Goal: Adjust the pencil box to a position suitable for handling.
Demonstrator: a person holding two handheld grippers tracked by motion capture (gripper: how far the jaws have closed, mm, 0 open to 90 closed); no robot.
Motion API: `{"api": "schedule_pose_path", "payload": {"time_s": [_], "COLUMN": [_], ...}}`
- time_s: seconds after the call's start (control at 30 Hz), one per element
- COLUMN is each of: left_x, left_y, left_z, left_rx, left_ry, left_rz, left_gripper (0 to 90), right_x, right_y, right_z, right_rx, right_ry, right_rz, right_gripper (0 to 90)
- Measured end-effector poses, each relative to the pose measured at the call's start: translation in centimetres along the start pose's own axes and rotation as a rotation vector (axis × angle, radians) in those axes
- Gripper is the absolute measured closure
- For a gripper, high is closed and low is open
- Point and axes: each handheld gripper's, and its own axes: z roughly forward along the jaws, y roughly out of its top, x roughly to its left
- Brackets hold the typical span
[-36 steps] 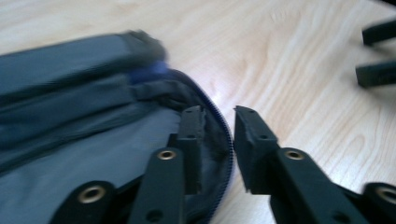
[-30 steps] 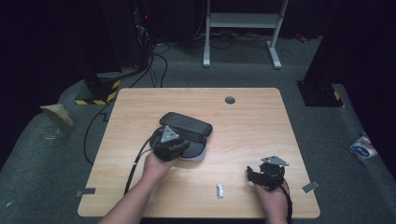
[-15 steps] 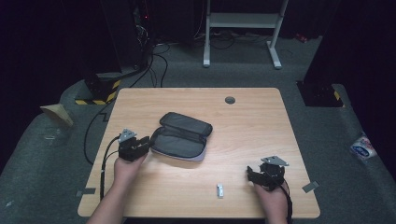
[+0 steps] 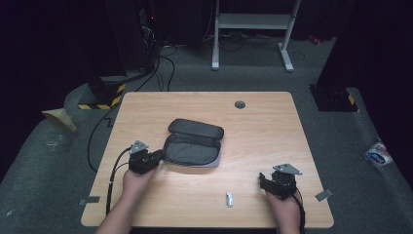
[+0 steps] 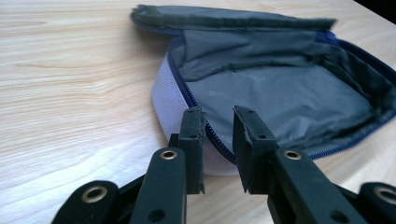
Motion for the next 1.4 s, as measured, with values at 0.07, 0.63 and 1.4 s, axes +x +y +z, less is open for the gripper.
{"api": "schedule_pose_path", "payload": {"time_s": [0.07,0.63,1.4], "left_x": [-0.5,-5.6,-6.4], "left_y": [0.0,-0.3,-0.6], "left_z": [0.1,1.7,2.4], "left_rx": [0.008,0.036,0.023], "left_ry": [-0.011,-0.095,-0.064], "left_rz": [0.017,0.147,0.186], "left_gripper": [73.6,73.7,74.9], "right_x": [0.0,0.0,5.7], "right_y": [0.0,0.0,7.5], "right_z": [0.0,0.0,1.0], "right_rx": [0.000,0.000,-0.137], "right_ry": [0.000,0.001,0.165], "right_rz": [0.000,-0.001,-0.060], "right_gripper": [27.2,27.2,44.1]}}
